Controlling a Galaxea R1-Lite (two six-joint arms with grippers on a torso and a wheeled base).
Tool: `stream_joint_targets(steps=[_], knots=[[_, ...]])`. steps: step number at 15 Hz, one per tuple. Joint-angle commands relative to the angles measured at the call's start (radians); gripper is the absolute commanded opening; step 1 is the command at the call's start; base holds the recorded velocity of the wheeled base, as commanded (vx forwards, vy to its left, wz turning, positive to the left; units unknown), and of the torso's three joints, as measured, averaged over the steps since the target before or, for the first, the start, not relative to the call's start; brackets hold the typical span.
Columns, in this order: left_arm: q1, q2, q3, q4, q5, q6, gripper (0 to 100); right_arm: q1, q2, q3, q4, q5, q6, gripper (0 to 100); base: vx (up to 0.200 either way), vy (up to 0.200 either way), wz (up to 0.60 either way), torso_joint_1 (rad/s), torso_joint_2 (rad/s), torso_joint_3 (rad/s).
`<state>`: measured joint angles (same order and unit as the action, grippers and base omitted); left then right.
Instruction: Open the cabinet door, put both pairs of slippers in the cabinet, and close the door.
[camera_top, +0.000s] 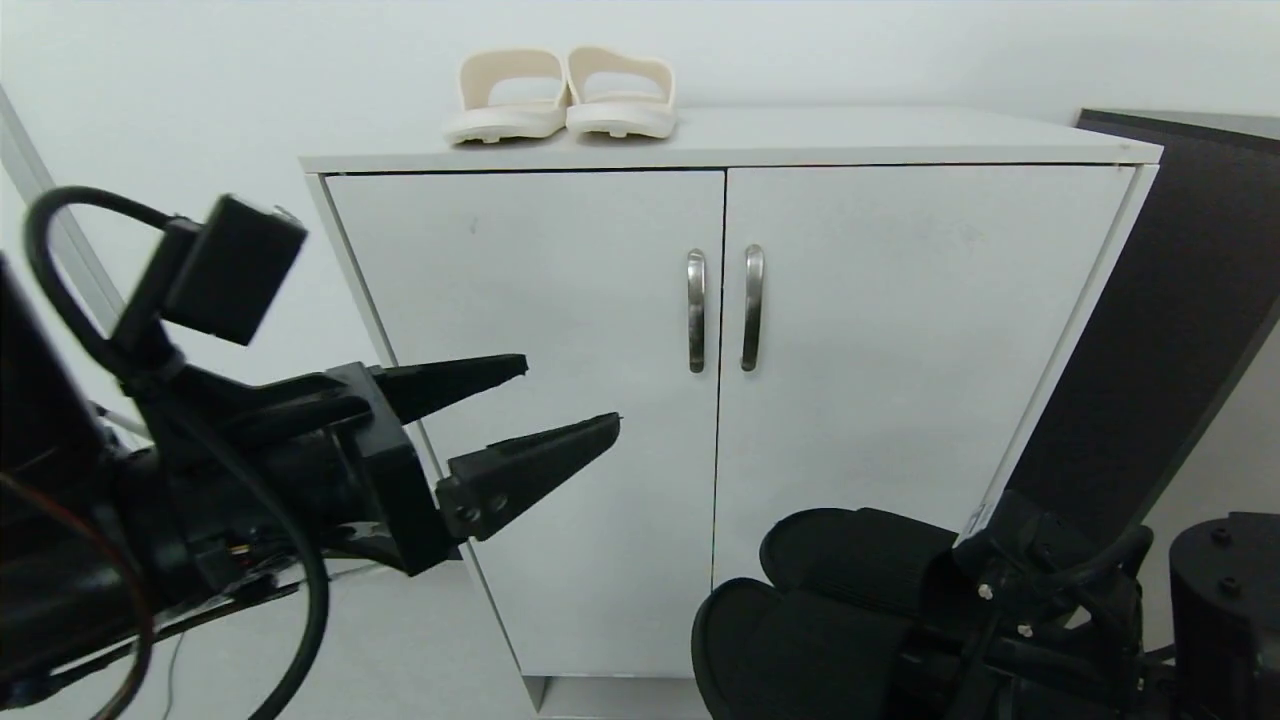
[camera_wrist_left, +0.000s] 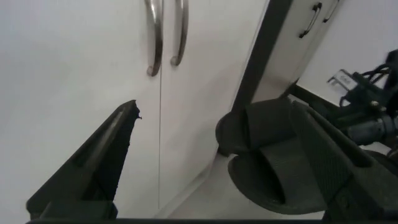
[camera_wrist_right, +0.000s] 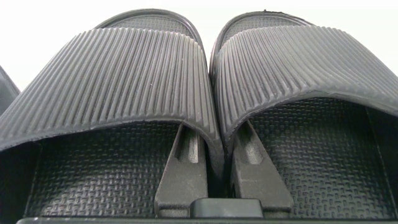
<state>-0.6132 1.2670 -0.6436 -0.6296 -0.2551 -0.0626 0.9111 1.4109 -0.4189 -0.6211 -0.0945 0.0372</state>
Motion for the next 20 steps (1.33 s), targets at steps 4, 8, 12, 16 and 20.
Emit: stream_joint_targets(steps=[4,8,12,16,20], knots=[[-0.114,0.124,-0.053,-0.039,0.007,-0.002,100,0.000,0.005,0.002,0.000,0.001,0.000,0,0.000,0.000,0.00,0.000,0.00,0.000],[-0.149,0.203,-0.188,-0.033,0.000,-0.002,100,-0.009,0.017,0.002,-0.002,0.002,0.001,0,0.000,0.000,0.00,0.000,0.00,0.000],[-0.151,0.304,-0.320,-0.018,-0.052,-0.094,100,-0.023,0.017,0.002,-0.002,0.004,0.000,0,0.000,0.000,0.00,0.000,0.00,0.000],[-0.131,0.417,-0.476,0.050,-0.141,-0.118,100,-0.027,0.017,0.005,-0.002,0.007,0.000,0,0.000,0.000,0.00,0.000,0.00,0.000],[-0.108,0.446,-0.564,0.082,-0.265,-0.276,100,-0.027,0.013,0.006,-0.002,0.007,0.000,0,0.000,0.000,0.00,0.000,0.00,0.000]])
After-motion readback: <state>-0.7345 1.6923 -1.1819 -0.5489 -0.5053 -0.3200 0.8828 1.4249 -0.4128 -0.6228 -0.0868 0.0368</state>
